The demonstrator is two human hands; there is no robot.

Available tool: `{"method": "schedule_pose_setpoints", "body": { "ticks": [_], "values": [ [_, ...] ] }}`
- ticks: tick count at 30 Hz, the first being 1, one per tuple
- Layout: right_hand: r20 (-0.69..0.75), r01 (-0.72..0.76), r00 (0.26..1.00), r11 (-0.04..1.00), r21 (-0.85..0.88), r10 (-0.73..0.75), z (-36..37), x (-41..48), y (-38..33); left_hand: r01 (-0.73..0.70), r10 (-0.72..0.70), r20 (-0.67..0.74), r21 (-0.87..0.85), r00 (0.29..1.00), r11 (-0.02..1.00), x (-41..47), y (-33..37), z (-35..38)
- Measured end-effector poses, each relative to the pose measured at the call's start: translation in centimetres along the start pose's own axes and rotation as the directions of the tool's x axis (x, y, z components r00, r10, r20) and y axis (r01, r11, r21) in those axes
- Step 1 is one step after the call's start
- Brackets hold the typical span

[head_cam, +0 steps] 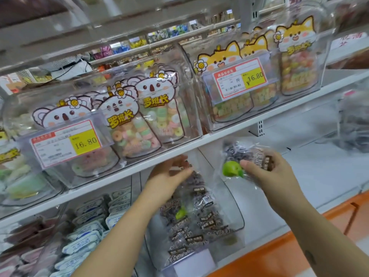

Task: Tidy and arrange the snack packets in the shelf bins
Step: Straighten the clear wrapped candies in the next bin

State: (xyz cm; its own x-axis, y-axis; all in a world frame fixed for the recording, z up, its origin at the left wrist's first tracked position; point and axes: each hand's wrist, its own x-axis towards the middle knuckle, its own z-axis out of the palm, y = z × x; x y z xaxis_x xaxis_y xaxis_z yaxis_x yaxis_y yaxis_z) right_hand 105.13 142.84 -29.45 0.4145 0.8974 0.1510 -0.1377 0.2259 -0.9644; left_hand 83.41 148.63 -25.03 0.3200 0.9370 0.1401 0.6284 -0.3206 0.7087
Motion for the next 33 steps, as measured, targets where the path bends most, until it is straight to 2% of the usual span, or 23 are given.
{"method": "schedule_pose_setpoints", "body": {
  "ticks": [2,5,9,13,16,18,20,22,24,26,28,31,33],
  "values": [
    [-0.109,-0.05,0.993,0.998,0.032,0.053,-0.1,0.4,1.1,0.02,-0.044,0.139,0.168,0.989,0.986,0.9,-1.7,0.6],
    [-0.174,-0.119,0.975,0.985,0.123,0.139,0.4,0.6,2.1,-0.023,-0.123,0.358,0.377,0.926,0.926,2.2,-2.9,2.1],
    [-0.178,-0.151,0.967,0.973,0.172,0.182,1.2,0.8,2.6,0.003,-0.206,0.485,0.385,0.85,0.923,4.2,-2.3,2.8],
    [-0.185,-0.163,0.963,0.968,0.192,0.198,1.4,1.4,2.6,-0.111,-0.284,0.546,0.58,0.788,0.807,5.8,-2.5,3.8],
    [-0.176,-0.168,0.962,0.961,0.218,0.208,1.3,1.7,2.6,-0.059,-0.297,0.511,0.569,0.807,0.82,6.3,-2.3,3.8],
    [-0.168,-0.177,0.961,0.957,0.231,0.218,1.3,1.8,2.5,0.044,-0.276,0.448,0.462,0.851,0.886,6.7,-2.1,3.1],
    [-0.158,-0.182,0.962,0.953,0.244,0.224,1.3,1.9,2.6,0.129,-0.267,0.428,0.324,0.863,0.937,7.1,-2.3,2.4],
    [-0.142,-0.189,0.963,0.95,0.247,0.229,1.4,2.0,2.7,0.144,-0.272,0.538,0.268,0.798,0.953,7.3,-2.4,2.2],
    [-0.134,-0.199,0.962,0.949,0.244,0.236,1.5,2.0,2.8,0.073,-0.297,0.626,0.358,0.721,0.931,7.0,-2.1,2.8],
    [-0.129,-0.204,0.963,0.951,0.234,0.238,1.6,2.0,2.8,-0.08,-0.276,0.602,0.496,0.749,0.865,6.9,-2.1,3.5],
    [-0.125,-0.209,0.962,0.951,0.227,0.241,1.7,2.0,2.8,-0.139,-0.234,0.51,0.591,0.828,0.795,6.7,-2.1,3.8],
    [-0.119,-0.217,0.961,0.949,0.229,0.248,1.6,2.0,2.7,-0.102,-0.093,0.253,0.66,0.963,0.744,6.4,-2.2,3.9],
    [-0.123,-0.216,0.961,0.95,0.224,0.248,1.6,2.0,2.6,-0.021,-0.084,0.134,0.636,0.987,0.772,6.2,-2.3,4.0]
  ]
}}
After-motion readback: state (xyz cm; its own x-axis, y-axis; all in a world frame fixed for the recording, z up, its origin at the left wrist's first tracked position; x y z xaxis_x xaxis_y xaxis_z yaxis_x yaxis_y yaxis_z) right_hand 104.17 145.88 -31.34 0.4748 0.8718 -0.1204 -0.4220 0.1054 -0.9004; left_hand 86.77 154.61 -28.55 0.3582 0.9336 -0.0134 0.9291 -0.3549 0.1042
